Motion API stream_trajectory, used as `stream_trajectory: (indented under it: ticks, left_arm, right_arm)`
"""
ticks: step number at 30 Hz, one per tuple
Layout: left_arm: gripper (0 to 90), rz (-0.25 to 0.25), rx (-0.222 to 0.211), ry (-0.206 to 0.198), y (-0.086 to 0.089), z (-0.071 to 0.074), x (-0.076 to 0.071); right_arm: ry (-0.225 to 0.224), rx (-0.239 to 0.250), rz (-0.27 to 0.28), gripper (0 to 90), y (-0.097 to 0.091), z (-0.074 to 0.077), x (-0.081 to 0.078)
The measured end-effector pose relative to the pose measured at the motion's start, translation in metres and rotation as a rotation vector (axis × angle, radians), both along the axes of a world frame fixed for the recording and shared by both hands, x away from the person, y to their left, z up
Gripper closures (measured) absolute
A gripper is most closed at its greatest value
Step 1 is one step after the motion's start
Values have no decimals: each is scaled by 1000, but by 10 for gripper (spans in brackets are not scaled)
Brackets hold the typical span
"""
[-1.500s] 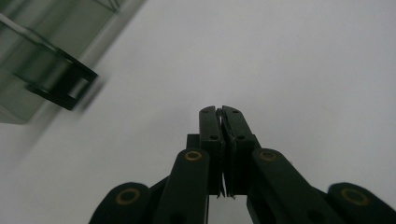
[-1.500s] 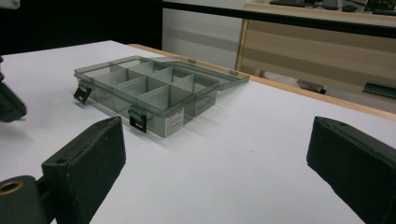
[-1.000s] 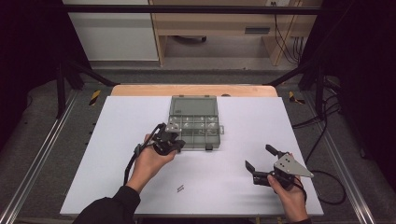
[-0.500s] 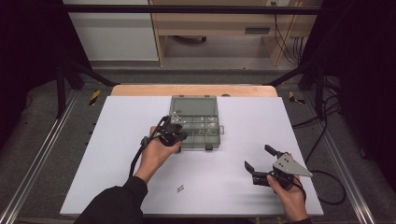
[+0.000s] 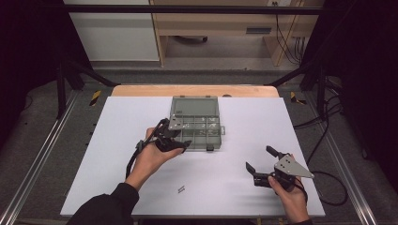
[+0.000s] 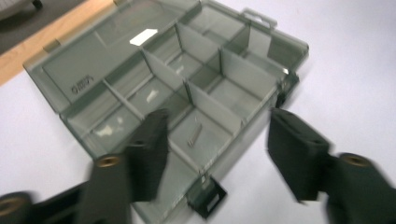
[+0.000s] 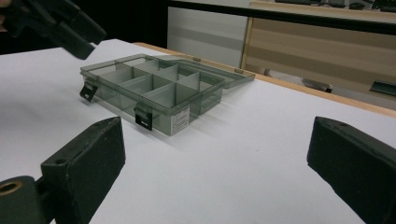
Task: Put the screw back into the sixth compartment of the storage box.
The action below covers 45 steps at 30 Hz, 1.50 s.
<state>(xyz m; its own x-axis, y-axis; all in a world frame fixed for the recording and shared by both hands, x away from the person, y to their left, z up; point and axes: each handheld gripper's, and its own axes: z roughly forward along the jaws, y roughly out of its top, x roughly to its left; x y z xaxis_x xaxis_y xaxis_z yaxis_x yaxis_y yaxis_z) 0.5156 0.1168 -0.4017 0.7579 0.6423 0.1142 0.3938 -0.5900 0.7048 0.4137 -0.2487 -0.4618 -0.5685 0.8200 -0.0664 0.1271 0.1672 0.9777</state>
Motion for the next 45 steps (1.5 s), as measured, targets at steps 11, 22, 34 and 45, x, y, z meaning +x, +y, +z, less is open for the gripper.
stream_trajectory:
  ticks: [11,22,34,45]
  left_arm:
    - [155,-95,110,106,1,1,-28]
    - [90,-158,180,165,7,-13,-50]
    - [95,-253,252,219,2,-21,-67]
    - [352,-293,291,297,-12,-29,-73]
  right_arm:
    - [-8,0,-8,47,-1,0,0]
    - [-12,-4,-4,43,-1,1,0]
    - [-6,-5,-7,43,0,0,0]
    - [-10,-7,-7,44,0,0,0]
